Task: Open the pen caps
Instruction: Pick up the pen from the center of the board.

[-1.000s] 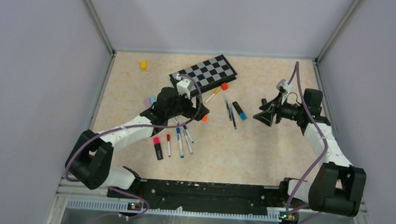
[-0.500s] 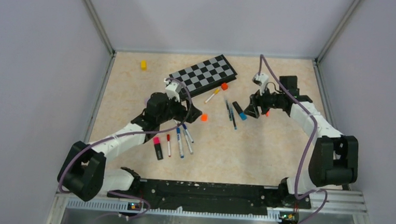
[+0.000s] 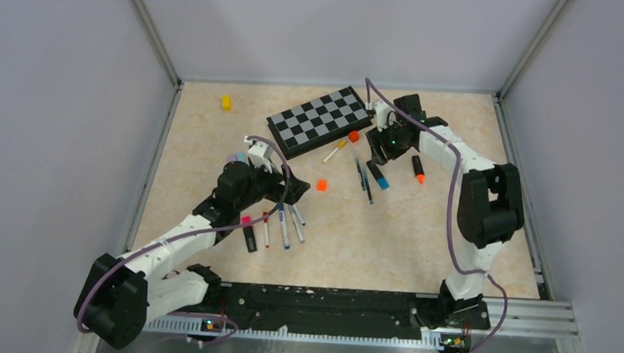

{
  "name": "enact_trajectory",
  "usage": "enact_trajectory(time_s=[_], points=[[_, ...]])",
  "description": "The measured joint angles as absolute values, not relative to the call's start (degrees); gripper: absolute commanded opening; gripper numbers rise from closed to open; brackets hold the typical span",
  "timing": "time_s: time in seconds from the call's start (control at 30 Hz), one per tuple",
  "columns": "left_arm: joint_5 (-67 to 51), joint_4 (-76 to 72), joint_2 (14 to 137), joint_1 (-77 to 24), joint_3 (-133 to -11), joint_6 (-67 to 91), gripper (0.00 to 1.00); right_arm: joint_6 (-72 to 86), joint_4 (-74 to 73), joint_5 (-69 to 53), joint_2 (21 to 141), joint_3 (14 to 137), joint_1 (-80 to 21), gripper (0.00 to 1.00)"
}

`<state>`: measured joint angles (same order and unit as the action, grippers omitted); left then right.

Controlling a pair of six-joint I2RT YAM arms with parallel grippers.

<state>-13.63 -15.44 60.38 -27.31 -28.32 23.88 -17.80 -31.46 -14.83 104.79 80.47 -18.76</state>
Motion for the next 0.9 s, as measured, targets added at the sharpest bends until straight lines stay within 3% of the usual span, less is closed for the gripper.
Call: enact_trajectory(time_s=[0.5,0.9], points=[[-12.4,-15.4,59.0,-27.1,-27.3,22.4,0.99,-14.9,-37.8,-10.1,117.5,88.8,-19.9,0.49],[-12.7,-15.5,59.0,-27.0,-27.2,22.5,0.99,-14.9,-38.7,-8.2,119.2,89.1,-20.1,0.42]])
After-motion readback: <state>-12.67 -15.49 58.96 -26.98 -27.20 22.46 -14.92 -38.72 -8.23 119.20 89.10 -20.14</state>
